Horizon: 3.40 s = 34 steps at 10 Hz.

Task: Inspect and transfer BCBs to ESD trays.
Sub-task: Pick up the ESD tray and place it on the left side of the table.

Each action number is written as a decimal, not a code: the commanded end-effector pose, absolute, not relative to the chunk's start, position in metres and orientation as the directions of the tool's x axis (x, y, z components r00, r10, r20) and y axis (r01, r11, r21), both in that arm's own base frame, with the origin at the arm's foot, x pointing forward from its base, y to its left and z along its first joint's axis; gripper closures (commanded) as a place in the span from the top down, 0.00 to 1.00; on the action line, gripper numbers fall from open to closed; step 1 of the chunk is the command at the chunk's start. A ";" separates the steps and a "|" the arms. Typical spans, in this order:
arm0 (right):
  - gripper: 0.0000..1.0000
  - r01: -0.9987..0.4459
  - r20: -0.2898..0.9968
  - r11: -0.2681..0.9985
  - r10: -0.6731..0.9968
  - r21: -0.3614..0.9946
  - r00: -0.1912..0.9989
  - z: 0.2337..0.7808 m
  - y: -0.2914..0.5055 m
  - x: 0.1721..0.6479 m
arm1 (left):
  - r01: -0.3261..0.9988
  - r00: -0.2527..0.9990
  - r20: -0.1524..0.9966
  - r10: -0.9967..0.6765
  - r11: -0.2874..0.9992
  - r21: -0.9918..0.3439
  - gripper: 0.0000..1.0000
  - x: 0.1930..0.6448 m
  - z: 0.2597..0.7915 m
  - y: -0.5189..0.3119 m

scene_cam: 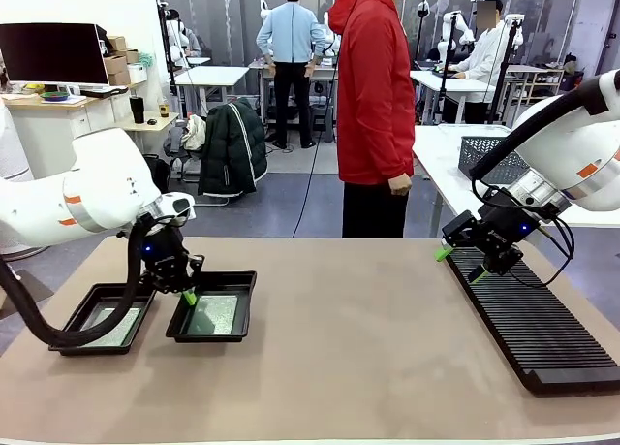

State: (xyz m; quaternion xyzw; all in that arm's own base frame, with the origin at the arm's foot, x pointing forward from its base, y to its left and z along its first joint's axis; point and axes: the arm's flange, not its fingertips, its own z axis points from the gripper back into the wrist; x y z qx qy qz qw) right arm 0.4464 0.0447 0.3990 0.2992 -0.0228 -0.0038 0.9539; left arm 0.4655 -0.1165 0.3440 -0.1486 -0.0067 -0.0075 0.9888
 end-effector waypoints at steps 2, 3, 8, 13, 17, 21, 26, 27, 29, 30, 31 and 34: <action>1.00 0.011 0.034 0.832 -0.036 0.555 0.999 0.401 0.046 0.445 | 0.012 0.999 0.048 0.001 0.961 -0.277 0.00 0.454 0.334 -0.097; 1.00 0.011 0.034 0.832 -0.036 0.555 0.999 0.401 0.046 0.445 | 0.006 0.999 0.048 0.008 0.959 -0.283 0.00 0.454 0.329 -0.092; 1.00 0.011 0.034 0.832 -0.036 0.555 0.999 0.401 0.046 0.445 | 0.003 0.998 0.062 0.014 0.961 -0.275 0.00 0.465 0.311 -0.070; 1.00 0.011 0.034 0.832 -0.036 0.555 0.999 0.401 0.046 0.445 | 0.001 0.999 0.044 0.012 0.963 -0.270 0.00 0.475 0.298 -0.067; 1.00 0.011 0.034 0.832 -0.036 0.555 0.999 0.401 0.046 0.445 | -0.006 0.999 0.035 0.015 0.965 -0.260 0.00 0.468 0.299 -0.069; 1.00 0.011 0.034 0.832 -0.036 0.555 0.999 0.401 0.046 0.445 | -0.006 0.999 0.035 0.015 0.965 -0.260 0.00 0.468 0.299 -0.069; 1.00 0.011 0.034 0.832 -0.036 0.555 0.999 0.401 0.046 0.445 | -0.015 1.000 0.015 0.019 0.973 -0.230 0.31 0.470 0.316 -0.076; 1.00 0.011 0.034 0.832 -0.036 0.555 0.999 0.401 0.046 0.445 | -0.019 1.000 0.007 0.020 0.977 -0.212 0.26 0.470 0.323 -0.077; 1.00 0.011 0.034 0.832 -0.036 0.555 0.999 0.401 0.046 0.445 | 0.001 1.000 0.001 -0.001 0.981 -0.192 0.46 0.472 0.343 -0.079; 1.00 0.011 0.034 0.832 -0.036 0.555 0.999 0.401 0.046 0.445 | 0.022 1.000 0.008 -0.020 0.983 -0.184 0.69 0.473 0.357 -0.082; 1.00 0.011 0.034 0.832 -0.036 0.555 0.999 0.401 0.046 0.445 | 0.031 1.000 0.007 -0.030 0.987 -0.159 0.65 0.472 0.372 -0.087; 1.00 0.011 0.034 0.832 -0.036 0.555 0.999 0.401 0.046 0.445 | 0.047 0.999 -0.019 -0.049 0.996 -0.070 1.00 0.465 0.412 -0.090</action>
